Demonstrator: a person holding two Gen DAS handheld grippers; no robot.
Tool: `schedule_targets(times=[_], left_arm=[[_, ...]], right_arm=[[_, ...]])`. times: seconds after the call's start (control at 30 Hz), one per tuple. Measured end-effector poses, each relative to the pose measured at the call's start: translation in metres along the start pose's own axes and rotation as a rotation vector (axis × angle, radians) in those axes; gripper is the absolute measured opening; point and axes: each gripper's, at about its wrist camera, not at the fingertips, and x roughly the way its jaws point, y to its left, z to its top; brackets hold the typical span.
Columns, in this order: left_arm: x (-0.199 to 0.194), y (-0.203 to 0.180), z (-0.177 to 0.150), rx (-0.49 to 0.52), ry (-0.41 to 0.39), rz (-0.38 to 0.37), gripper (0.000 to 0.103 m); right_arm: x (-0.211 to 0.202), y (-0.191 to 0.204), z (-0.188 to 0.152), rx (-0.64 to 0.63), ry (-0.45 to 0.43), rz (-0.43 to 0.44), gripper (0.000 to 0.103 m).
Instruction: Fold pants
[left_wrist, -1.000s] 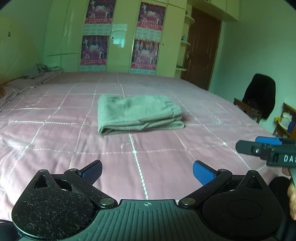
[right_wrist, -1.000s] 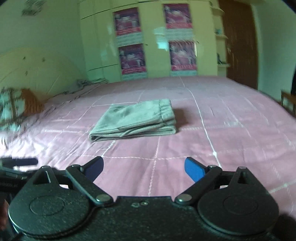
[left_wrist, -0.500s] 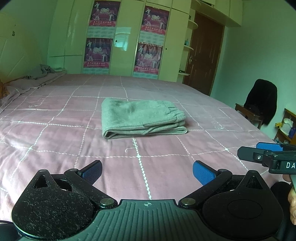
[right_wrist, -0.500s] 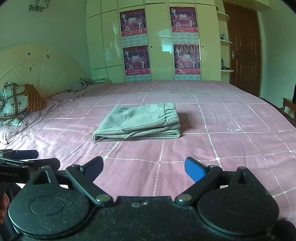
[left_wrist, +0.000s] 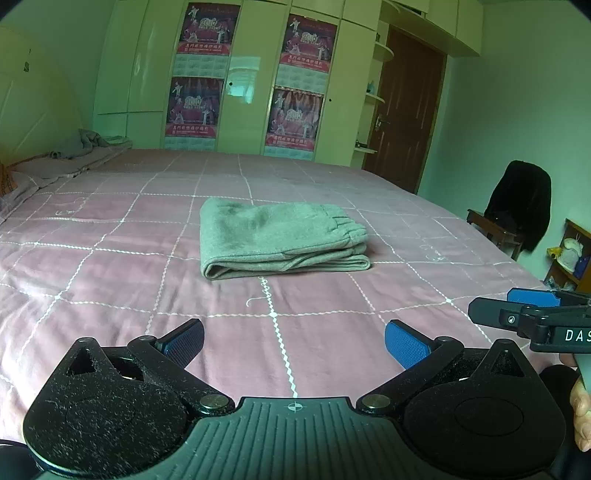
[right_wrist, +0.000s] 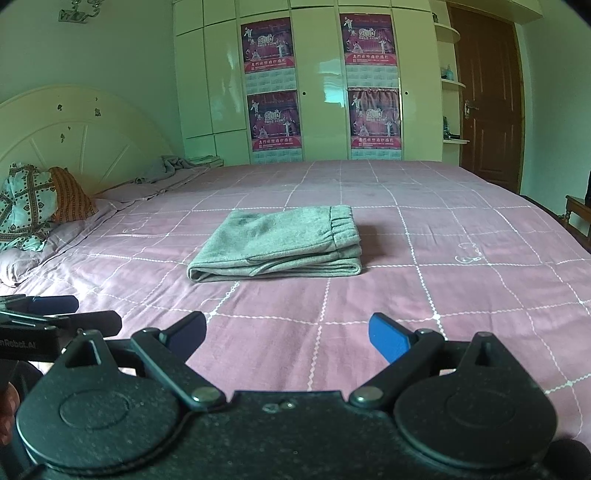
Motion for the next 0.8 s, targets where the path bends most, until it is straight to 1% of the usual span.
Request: schedule_targets(times=[0.8], left_arm=[[-0.0006, -0.0005, 0.0019, 0.002, -0.004, 0.000, 0.103]], right_arm=[[-0.0009, 0.0030, -0.0008, -0.008, 0.004, 0.005, 0.095]])
